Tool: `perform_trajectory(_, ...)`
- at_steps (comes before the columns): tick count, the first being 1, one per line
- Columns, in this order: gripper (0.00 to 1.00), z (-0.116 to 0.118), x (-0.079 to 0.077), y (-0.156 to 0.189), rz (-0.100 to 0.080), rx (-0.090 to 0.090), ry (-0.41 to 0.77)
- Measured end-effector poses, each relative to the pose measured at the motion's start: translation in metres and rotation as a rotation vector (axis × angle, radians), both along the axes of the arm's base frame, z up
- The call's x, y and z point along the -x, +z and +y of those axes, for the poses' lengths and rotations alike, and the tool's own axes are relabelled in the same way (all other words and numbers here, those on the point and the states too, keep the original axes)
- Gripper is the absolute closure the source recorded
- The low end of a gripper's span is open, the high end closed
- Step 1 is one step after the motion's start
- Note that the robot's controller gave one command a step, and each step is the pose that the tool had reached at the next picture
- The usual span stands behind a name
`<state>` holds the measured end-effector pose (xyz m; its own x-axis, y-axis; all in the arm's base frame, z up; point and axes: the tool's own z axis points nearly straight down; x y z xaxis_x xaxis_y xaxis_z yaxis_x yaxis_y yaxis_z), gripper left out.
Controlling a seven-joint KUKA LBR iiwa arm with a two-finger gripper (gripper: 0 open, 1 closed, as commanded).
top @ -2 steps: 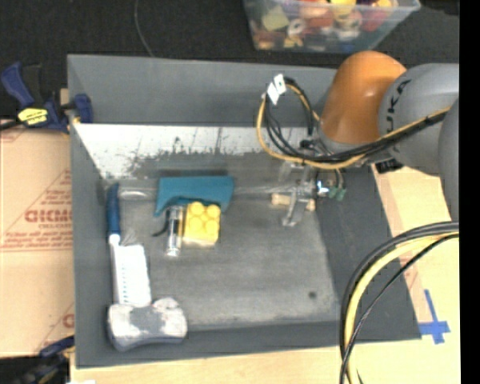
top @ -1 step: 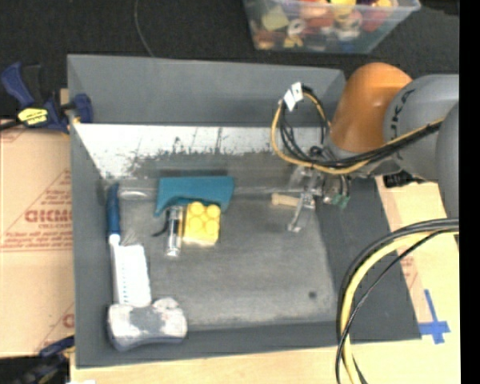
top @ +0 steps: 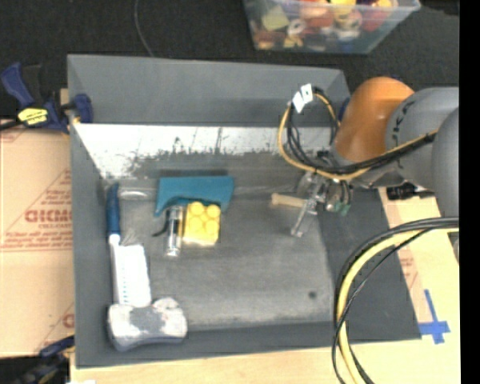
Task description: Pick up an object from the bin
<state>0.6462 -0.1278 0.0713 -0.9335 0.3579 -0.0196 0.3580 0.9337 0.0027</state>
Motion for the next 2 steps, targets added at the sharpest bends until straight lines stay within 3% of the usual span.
perform_trajectory(1, 1.00, 0.0086, -0.0089, 0.0004, -0.002, 0.003, 0.084)
perform_trajectory(2, 1.00, 0.0086, -0.0089, 0.0005, -0.002, 0.004, 0.084)
